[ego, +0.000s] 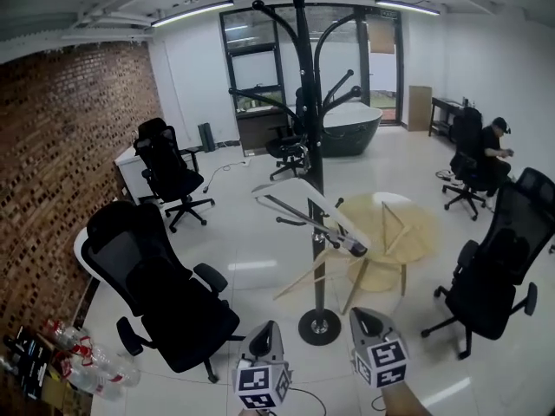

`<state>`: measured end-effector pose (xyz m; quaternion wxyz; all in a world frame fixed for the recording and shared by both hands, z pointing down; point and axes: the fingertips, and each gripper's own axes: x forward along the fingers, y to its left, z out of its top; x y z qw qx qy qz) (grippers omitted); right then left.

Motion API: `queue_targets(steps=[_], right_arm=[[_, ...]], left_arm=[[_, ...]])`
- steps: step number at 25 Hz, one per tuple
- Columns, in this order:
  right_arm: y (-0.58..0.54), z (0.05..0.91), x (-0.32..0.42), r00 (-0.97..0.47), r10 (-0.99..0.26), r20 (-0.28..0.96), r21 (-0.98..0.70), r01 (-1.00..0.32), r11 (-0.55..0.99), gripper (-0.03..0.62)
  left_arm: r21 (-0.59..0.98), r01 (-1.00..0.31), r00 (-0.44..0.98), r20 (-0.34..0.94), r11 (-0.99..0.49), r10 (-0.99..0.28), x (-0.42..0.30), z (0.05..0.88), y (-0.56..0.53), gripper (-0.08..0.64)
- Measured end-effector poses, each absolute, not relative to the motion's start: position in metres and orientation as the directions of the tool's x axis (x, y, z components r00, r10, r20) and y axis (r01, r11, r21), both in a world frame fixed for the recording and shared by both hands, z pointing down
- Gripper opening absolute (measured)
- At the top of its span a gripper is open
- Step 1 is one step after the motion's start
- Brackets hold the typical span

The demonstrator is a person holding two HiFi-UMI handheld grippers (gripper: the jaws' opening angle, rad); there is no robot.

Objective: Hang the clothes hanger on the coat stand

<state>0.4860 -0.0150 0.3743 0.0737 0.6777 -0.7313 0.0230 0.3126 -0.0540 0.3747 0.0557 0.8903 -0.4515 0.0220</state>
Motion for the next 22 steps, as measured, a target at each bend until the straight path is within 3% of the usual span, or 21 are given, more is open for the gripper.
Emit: queue_targets(steps=[10,22], right_arm=[[0.035,0.404,0.539,-0.174,-0.970,0.173,0.004,-0.984,0.177,0.000],[0.085,0.396,0.456,-0.184,-0.970,0.160,-0.019,-0.983,0.183,0.000]], left_arm=[[0.074,-0.898,0.440,0.187,-0.435,-0.878,0.330,0.401,0.027,0.014],[0.068,-0.894,0.449,0.162,-0.444,-0.879,0.247,0.402,0.076,0.014]])
